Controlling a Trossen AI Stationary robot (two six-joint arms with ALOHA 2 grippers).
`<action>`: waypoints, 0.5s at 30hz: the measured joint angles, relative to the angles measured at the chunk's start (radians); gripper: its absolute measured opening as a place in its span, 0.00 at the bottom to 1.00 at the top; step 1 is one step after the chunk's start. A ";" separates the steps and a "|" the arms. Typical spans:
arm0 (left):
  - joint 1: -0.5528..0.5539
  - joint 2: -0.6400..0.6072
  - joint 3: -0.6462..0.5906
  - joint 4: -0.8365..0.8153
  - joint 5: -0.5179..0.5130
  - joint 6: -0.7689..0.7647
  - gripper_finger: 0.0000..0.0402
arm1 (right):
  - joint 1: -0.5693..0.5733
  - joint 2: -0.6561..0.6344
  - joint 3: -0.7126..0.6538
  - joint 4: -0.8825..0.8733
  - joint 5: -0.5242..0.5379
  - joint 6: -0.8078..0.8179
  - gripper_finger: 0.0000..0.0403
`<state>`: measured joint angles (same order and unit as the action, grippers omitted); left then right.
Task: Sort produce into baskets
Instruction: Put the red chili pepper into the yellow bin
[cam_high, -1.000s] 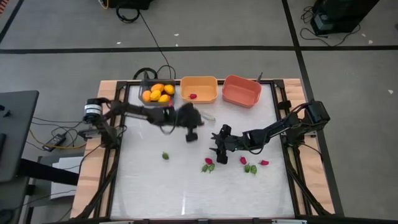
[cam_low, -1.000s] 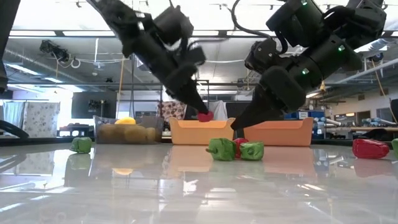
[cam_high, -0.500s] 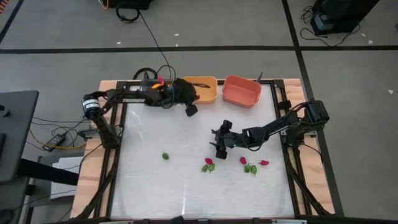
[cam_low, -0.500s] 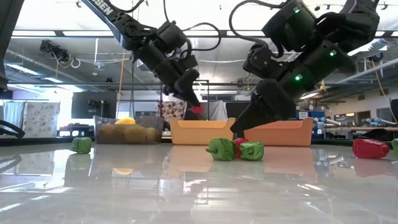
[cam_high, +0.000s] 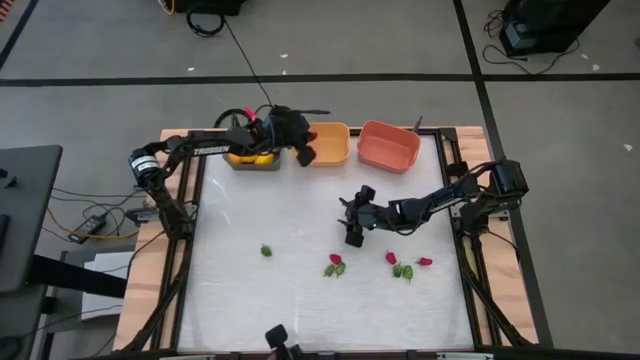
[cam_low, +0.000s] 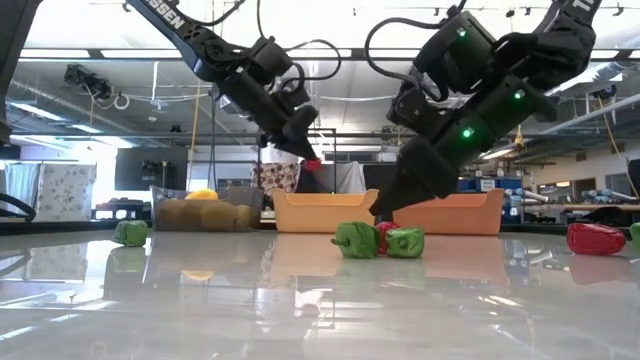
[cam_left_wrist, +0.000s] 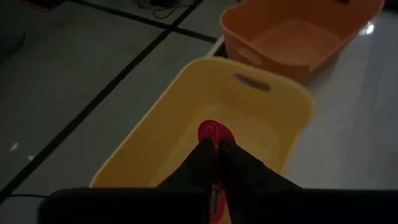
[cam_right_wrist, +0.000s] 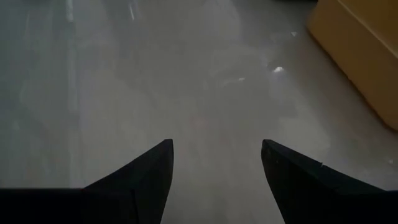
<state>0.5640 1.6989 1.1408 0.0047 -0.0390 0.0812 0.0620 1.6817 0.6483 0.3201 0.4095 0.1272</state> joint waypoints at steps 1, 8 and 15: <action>0.000 0.000 0.000 0.008 0.001 -0.005 0.11 | 0.000 0.000 0.000 -0.009 0.011 0.000 0.63; 0.000 0.000 0.000 0.009 -0.002 -0.007 0.33 | -0.010 0.000 0.000 -0.042 0.098 -0.033 0.63; 0.000 0.000 0.000 -0.008 -0.009 0.023 0.44 | -0.043 0.000 0.000 0.054 0.063 -0.054 0.63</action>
<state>0.5640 1.6993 1.1408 -0.0028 -0.0479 0.1043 0.0190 1.6821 0.6483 0.3741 0.4723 0.0728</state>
